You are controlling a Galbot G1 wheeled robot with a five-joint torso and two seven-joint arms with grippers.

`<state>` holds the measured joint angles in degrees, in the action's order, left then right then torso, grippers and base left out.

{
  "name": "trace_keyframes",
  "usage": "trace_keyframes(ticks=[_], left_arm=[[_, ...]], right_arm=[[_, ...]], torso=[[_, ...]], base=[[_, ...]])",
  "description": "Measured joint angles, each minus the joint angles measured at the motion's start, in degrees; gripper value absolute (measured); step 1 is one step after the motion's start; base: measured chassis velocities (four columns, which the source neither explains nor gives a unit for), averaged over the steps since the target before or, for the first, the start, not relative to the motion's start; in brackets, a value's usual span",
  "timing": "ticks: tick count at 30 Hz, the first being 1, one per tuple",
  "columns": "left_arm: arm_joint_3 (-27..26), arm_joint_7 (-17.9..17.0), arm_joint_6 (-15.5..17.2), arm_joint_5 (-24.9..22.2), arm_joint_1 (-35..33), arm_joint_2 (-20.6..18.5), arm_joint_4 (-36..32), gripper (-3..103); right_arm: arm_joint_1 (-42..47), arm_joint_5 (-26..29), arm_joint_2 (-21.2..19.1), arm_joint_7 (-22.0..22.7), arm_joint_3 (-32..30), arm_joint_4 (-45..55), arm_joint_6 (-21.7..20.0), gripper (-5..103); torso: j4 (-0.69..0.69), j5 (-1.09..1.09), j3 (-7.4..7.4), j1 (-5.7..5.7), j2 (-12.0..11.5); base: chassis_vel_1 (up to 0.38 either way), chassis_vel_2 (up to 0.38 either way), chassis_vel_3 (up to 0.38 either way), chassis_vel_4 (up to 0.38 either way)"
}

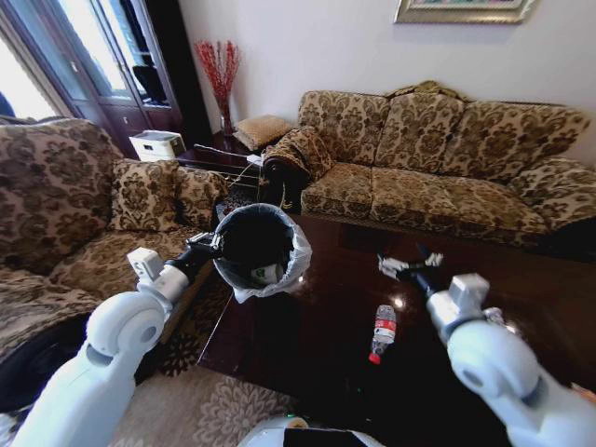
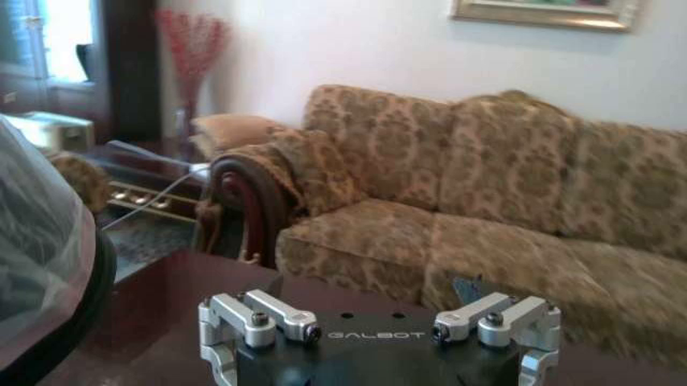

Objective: Move to the front of the table and place the trash on the table into the trash bin.

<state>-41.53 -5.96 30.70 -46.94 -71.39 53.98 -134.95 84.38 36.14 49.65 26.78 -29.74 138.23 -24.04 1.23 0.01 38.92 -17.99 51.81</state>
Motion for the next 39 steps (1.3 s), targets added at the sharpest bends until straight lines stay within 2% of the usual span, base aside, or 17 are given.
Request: trace_keyframes(ticks=[2,3,8,10,11,13,14,16,21,26,29,30,33,39], left_arm=[[-0.3,0.0,0.0,-0.12,-0.62,-0.02,-0.12,3],[-0.33,0.0,0.0,-0.12,-0.82,0.01,-0.12,3],[-0.26,0.0,-0.47,-0.11,-0.92,0.44,0.28,3],[0.11,0.03,-1.19,0.0,-0.67,0.77,0.77,3],[0.11,0.03,-1.19,0.0,-0.67,0.77,0.77,3],[0.28,0.09,-1.56,0.05,-0.51,0.98,1.07,3],[0.28,0.09,-1.56,0.05,-0.51,0.98,1.07,3],[0.29,0.32,-1.59,-0.05,-0.6,1.13,1.05,3],[0.11,0.38,-1.58,-0.14,-0.89,1.37,0.53,3],[0.19,0.63,-1.55,-0.35,-0.8,1.33,0.34,3],[0.4,0.76,-0.97,-1.72,-0.71,1.3,0.21,3],[0.58,0.73,-0.28,-2.71,-0.53,1.38,0.1,3],[0.64,0.67,0.06,-3.03,-0.23,1.49,0.2,3],[1.2,1.17,0.17,-3.02,0.13,1.72,1.62,3]], right_arm=[[0.67,-2.97,4.94,-0.76,2.56,-0.94,1.06,100],[0.69,-3.8,6.09,-1.18,3.16,-1.48,1.4,100],[0.35,-6.14,9.13,-3.15,4.8,-5.8,3.72,100],[-0.03,-6.76,10.59,-4.98,5.68,-10.31,6.27,100],[-0.03,-6.76,10.59,-4.98,5.68,-10.31,6.27,100],[-0.79,-7.83,13.29,-8.3,7.49,-16.14,10.07,100],[-0.79,-7.83,13.29,-8.3,7.49,-16.14,10.07,100],[-1.54,-9.02,15.84,-11.18,9.58,-20.71,13.12,100],[-5.13,-9.43,19.67,-12.14,14.35,-26.91,15.02,100],[-8.75,-9.79,20.7,-9.99,16.86,-31.07,14.73,102],[-9.28,-9.8,20.29,-8.68,17.25,-31.78,14.39,99],[-9.25,-9.59,19.68,-8.09,17.19,-31.76,14.05,92],[-8.59,-9.16,19.02,-7.99,16.77,-31.39,13.71,89],[-7.85,-8.93,19.63,-9.3,16.71,-32.79,14.51,90]], torso=[[0.02,-0.02,0.01,0.0,0.0],[0.03,-0.01,0.01,-0.01,0.0],[0.04,0.01,0.01,-0.01,0.0],[0.0,0.02,0.01,-0.01,0.0],[0.0,0.02,0.01,-0.01,0.0],[-0.03,0.01,0.02,-0.01,0.0],[-0.03,0.01,0.02,-0.01,0.0],[0.01,0.0,0.02,-0.02,-0.01],[0.05,0.01,0.02,-0.01,-0.01],[0.05,0.01,0.02,-0.02,-0.01],[0.03,-0.01,0.02,-0.02,-0.02],[0.02,0.0,0.02,-0.02,-0.01],[0.02,0.0,0.02,-0.02,-0.01],[0.02,0.0,0.02,-0.02,-0.01]], base=[[-0.083,-0.087,-0.077,-0.078],[-0.079,-0.094,-0.073,-0.088],[-0.088,-0.107,-0.097,-0.091],[-0.1,-0.106,-0.114,-0.116],[-0.101,-0.09,-0.114,-0.117],[-0.068,-0.067,-0.072,-0.067],[-0.068,-0.05,-0.038,-0.067],[0.0,0.0,0.0,0.0],[0.0,0.0,0.0,0.0],[0.0,0.0,0.0,0.0],[0.0,0.0,0.0,0.0],[0.0,0.0,0.0,0.0],[0.0,0.0,0.0,0.0],[0.0,0.0,0.0,0.0]])
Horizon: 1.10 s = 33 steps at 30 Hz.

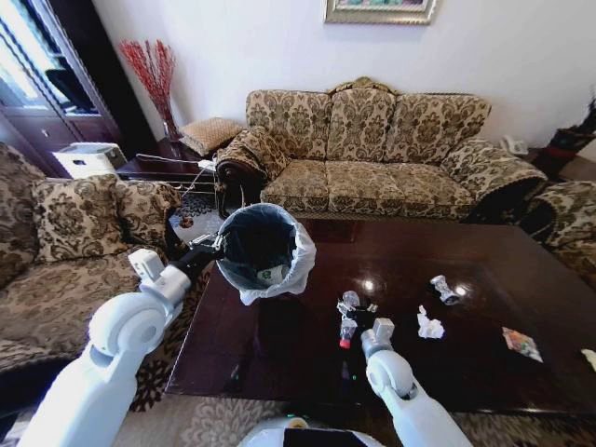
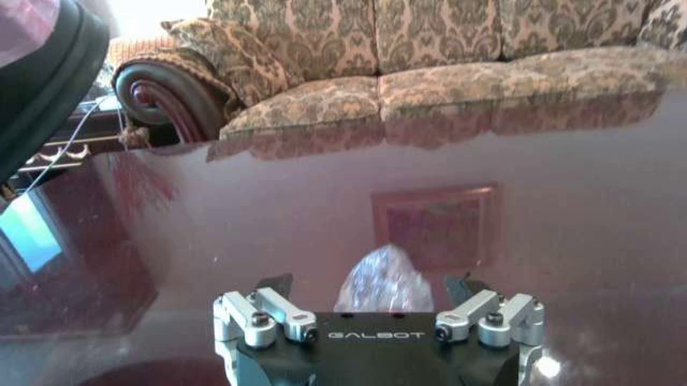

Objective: Move to the front of the table and place the trash on the table into the trash bin.

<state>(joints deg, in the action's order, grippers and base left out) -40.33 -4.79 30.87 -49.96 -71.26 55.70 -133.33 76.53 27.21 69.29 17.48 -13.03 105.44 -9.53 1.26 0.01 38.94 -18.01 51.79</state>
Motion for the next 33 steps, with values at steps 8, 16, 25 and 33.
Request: trace_keyframes(ticks=[8,16,25,33], left_arm=[[0.46,0.44,0.13,0.11,0.53,0.38,0.18,3],[0.4,0.49,0.05,0.12,0.59,0.68,-0.11,3],[0.24,0.53,0.02,0.14,0.54,0.54,-1.24,3],[0.21,0.55,0.0,0.13,0.18,0.61,-2.19,3]], right_arm=[[0.65,-0.21,1.08,-0.38,0.85,-0.81,1.03,70],[2.46,-1.35,1.25,-0.06,0.87,0.54,1.52,42],[3.29,-2.21,1.9,-0.06,0.26,0.83,1.95,16],[4.08,-1.98,1.8,1.23,-0.03,3.56,1.54,1]], torso=[[0.0,-0.01,0.0,0.0,0.0],[0.0,0.0,-0.01,0.01,0.01],[0.01,-0.01,-0.01,0.01,0.01],[-0.01,-0.03,0.0,0.0,0.0]], base=[[0.0,0.0,0.0,0.0],[0.0,0.0,0.0,0.0],[0.0,0.0,0.0,0.0],[0.0,0.0,0.0,0.0]])
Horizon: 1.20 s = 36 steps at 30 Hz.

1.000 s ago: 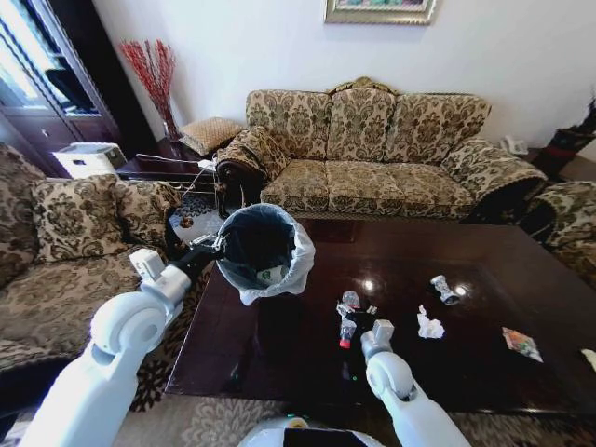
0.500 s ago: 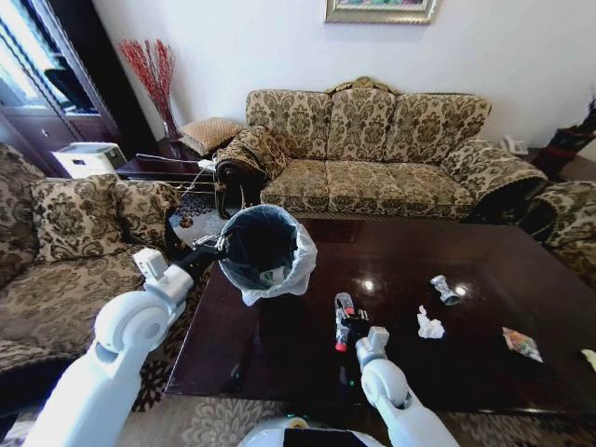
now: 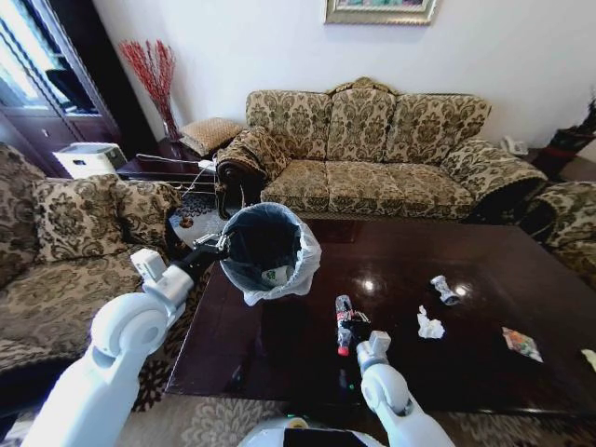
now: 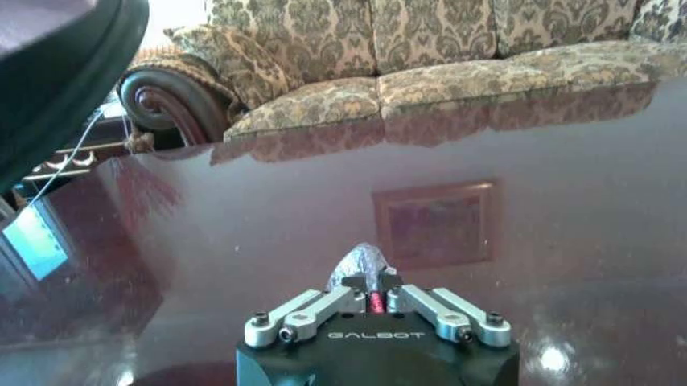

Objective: Move to the front of the table and place the trash on the table into the trash bin.

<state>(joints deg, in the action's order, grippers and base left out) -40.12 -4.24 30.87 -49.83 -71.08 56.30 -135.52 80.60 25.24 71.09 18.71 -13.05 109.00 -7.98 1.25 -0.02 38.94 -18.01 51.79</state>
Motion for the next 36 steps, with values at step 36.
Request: trace_keyframes(ticks=[36], left_arm=[[15.33,-4.06,4.56,-0.81,13.24,-4.52,9.63,3]], right_arm=[[-48.22,55.06,-52.09,-10.46,1.31,28.1,-5.84,1]], torso=[[-0.03,0.0,0.0,-0.01,0.0]], base=[[0.0,0.0,0.0,0.0]])
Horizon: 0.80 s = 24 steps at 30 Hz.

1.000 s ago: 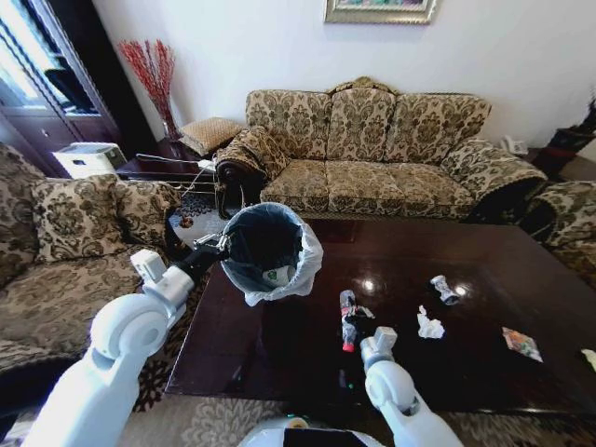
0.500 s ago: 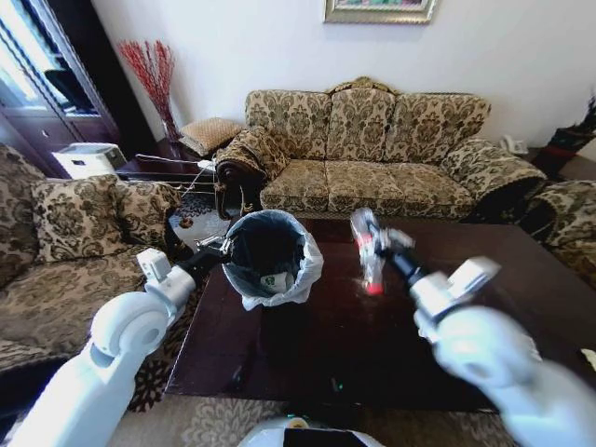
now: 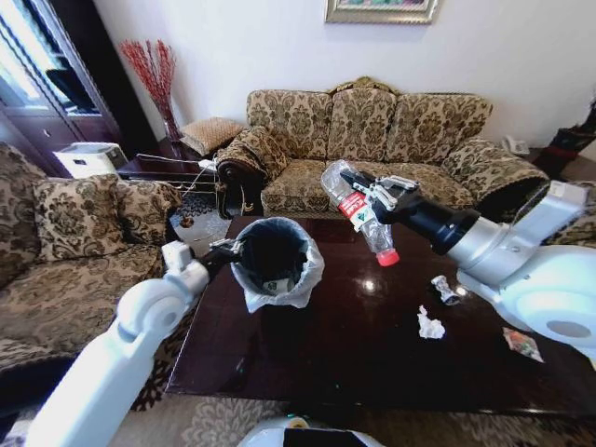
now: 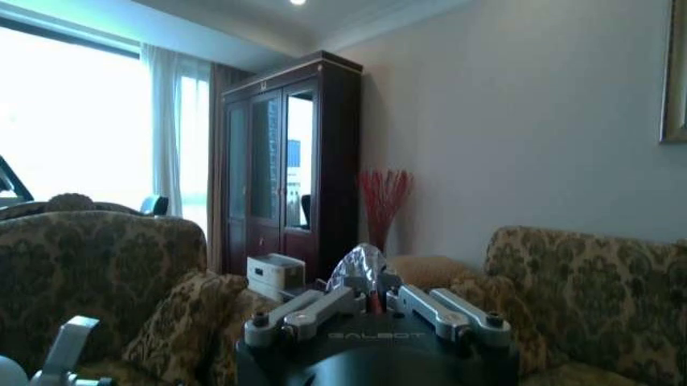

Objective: Move to the front of the table and place the trash on the table into the trash bin.

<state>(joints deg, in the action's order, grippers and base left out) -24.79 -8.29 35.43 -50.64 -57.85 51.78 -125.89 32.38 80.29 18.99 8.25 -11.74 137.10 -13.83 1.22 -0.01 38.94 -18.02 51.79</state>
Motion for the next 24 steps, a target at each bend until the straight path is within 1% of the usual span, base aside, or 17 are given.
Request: trace_keyframes(ticks=[2,4,5,6,7,8,9,11,12,13,15,16,20,21,22,23,24], left_arm=[[0.79,-0.01,-0.05,0.12,0.58,0.49,0.87,3],[1.9,0.07,-0.09,0.37,1.75,1.08,2.57,3],[1.9,0.07,-0.09,0.37,1.75,1.08,2.57,3],[2.5,0.09,-0.13,0.41,2.69,1.41,3.44,3],[3.36,0.12,-0.13,0.41,4.53,1.75,4.6,3],[3.77,0.13,-0.12,0.39,5.59,1.77,5.11,3],[3.77,0.13,-0.12,0.39,5.59,1.77,5.11,3],[4.47,0.24,-0.02,0.3,7.34,1.71,6.12,3],[4.47,0.24,-0.02,0.3,7.34,1.71,6.12,3],[5.04,0.35,0.02,0.29,8.22,1.73,6.85,3],[5.85,0.37,0.05,0.34,9.14,1.98,7.75,3],[5.85,0.37,0.05,0.34,9.14,1.98,7.75,3],[6.69,0.7,0.05,0.42,10.15,2.57,9.07,3],[6.69,0.7,0.05,0.42,10.15,2.57,9.07,3],[6.69,0.77,0.05,0.41,10.2,2.59,9.15,3],[6.65,0.83,0.05,0.36,10.2,2.51,9.15,3],[6.65,0.83,0.05,0.36,10.2,2.51,9.15,3]], right_arm=[[-2.22,-2.22,2.53,-1.33,4.35,-2.02,-0.13,1],[-8.7,-4.81,7.1,-2.07,12.99,-5.3,-0.38,1],[-8.7,-4.81,7.1,-2.07,12.99,-5.3,-0.38,1],[-13.57,-6.33,10.03,-2.34,17.72,-8.41,-0.33,1],[-20.65,-8.1,14.02,-3.5,24.25,-13.57,0.0,1],[-23.91,-8.94,16.06,-4.31,27.26,-16.21,0.47,1],[-23.91,-8.94,16.06,-4.31,27.26,-16.21,0.47,1],[-28.28,-10.97,19.62,-5.77,32.2,-19.9,1.22,1],[-28.28,-10.97,19.62,-5.77,32.2,-19.9,1.22,1],[-29.55,-13.0,22.09,-6.32,34.8,-21.8,1.96,1],[-30.2,-15.52,25.33,-6.41,37.51,-23.73,2.55,1],[-30.2,-15.52,25.33,-6.41,37.51,-23.73,2.55,1],[-31.1,-21.39,32.89,-6.36,42.08,-28.67,3.6,1],[-31.1,-21.39,32.89,-6.36,42.08,-28.67,3.6,1],[-31.05,-22.64,34.74,-6.34,42.64,-30.33,3.69,1],[-30.82,-23.09,35.71,-6.22,42.77,-31.1,3.64,1],[-30.82,-23.09,35.71,-6.22,42.77,-31.1,3.64,1]], torso=[[0.03,-0.02,0.0,0.0,0.0],[0.04,-0.01,0.0,0.01,0.0],[0.04,-0.01,0.0,0.01,0.0],[0.05,0.01,-0.01,0.02,0.0],[0.07,0.03,0.0,0.0,0.0],[0.08,0.02,0.0,0.0,0.0],[0.08,0.02,0.0,0.0,0.0],[0.05,0.02,0.01,-0.01,0.0],[0.05,0.02,0.01,-0.01,0.0],[0.02,0.03,0.0,0.0,0.0],[0.03,0.02,-0.01,0.01,0.0],[0.03,0.02,-0.01,0.01,0.0],[0.05,0.04,0.0,0.0,0.0],[0.05,0.04,0.0,0.0,0.0],[0.05,0.04,0.0,0.0,-0.01],[0.06,0.04,0.0,0.0,-0.01],[0.06,0.04,0.0,0.0,-0.01]], base=[[0.0,0.0,0.0,0.0],[0.0,0.0,0.0,0.0],[0.0,0.0,0.0,0.0],[0.0,0.0,0.0,0.0],[0.0,0.0,0.0,0.0],[0.0,0.0,0.0,0.0],[0.0,0.0,0.0,0.0],[0.0,0.0,0.0,0.0],[0.0,0.0,0.0,0.0],[0.0,0.0,0.0,0.0],[0.0,0.0,0.0,0.0],[0.0,0.0,0.0,0.0],[0.0,0.0,0.0,0.0],[0.0,0.0,0.0,0.0],[0.0,0.0,0.0,0.0],[0.0,0.0,0.0,0.0],[0.0,0.0,0.0,0.0]])
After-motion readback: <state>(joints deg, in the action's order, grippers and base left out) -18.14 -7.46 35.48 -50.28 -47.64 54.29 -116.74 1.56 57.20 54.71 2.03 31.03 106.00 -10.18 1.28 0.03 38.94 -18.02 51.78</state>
